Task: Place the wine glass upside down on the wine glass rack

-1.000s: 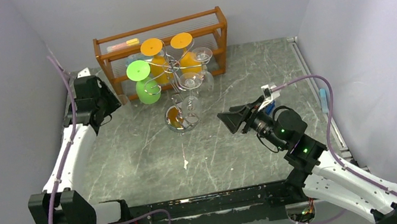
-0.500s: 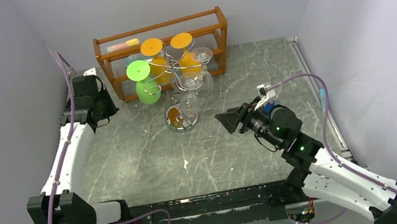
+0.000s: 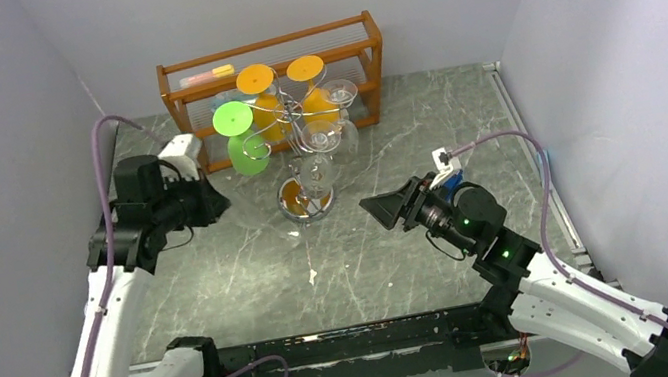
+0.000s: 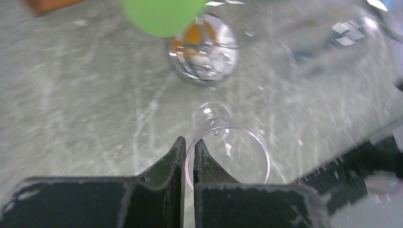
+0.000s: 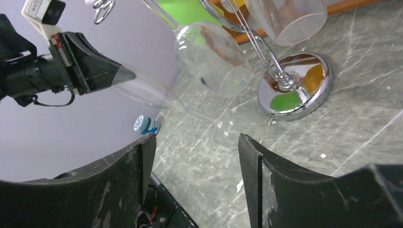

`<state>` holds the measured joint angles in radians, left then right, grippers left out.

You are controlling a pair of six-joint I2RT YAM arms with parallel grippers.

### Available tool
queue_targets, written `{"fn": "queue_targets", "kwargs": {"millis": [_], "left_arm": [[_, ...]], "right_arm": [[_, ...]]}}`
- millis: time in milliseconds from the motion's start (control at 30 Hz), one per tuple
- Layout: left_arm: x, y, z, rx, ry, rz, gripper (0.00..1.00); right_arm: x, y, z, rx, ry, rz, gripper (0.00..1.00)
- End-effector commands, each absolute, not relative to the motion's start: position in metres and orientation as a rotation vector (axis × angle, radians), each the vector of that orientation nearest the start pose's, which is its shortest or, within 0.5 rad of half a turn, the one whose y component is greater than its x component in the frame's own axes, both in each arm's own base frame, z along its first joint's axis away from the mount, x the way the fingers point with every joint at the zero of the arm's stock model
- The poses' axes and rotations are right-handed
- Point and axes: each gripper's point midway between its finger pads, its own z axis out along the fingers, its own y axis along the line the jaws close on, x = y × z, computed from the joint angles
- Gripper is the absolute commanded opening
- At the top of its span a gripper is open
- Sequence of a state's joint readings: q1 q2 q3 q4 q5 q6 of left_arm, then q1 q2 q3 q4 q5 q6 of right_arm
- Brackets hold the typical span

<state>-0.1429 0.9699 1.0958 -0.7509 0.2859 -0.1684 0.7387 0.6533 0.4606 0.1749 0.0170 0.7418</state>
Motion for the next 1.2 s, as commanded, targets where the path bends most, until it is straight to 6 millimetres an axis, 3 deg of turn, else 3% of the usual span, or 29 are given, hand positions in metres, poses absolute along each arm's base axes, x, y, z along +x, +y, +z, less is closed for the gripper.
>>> {"fn": "queue_targets", "kwargs": {"millis": [0, 233, 433, 600, 800, 967, 1167], "left_arm": [[0.229, -0.157, 0.259, 0.485, 2.135, -0.775, 0.05], [0.189, -0.207, 0.262, 0.793, 2.025, -0.962, 0.05], [0.172, -0.232, 0.252, 0.895, 1.981, -1.028, 0.05], [0.161, -0.251, 0.273, 0.928, 1.865, -1.058, 0.05], [0.179, -0.261, 0.3, 0.83, 1.82, -0.989, 0.05], [0.19, -0.27, 0.304, 0.785, 1.777, -0.928, 0.05], [0.188, -0.285, 0.311, 0.793, 1.624, -0.901, 0.05]], "right_arm": [[0.211, 0.224, 0.267, 0.117, 1.642, 1.211, 0.68], [0.21, 0.222, 0.258, 0.304, 1.722, 1.289, 0.68], [0.206, 0.218, 0.247, 0.483, 1.795, 1.339, 0.68], [0.211, 0.201, 0.233, 0.621, 1.825, 1.255, 0.68], [0.212, 0.189, 0.218, 0.727, 1.881, 1.165, 0.74], [0.208, 0.185, 0.231, 0.742, 1.856, 1.188, 0.74], [0.2, 0.184, 0.244, 0.813, 1.828, 1.287, 0.72]]}}
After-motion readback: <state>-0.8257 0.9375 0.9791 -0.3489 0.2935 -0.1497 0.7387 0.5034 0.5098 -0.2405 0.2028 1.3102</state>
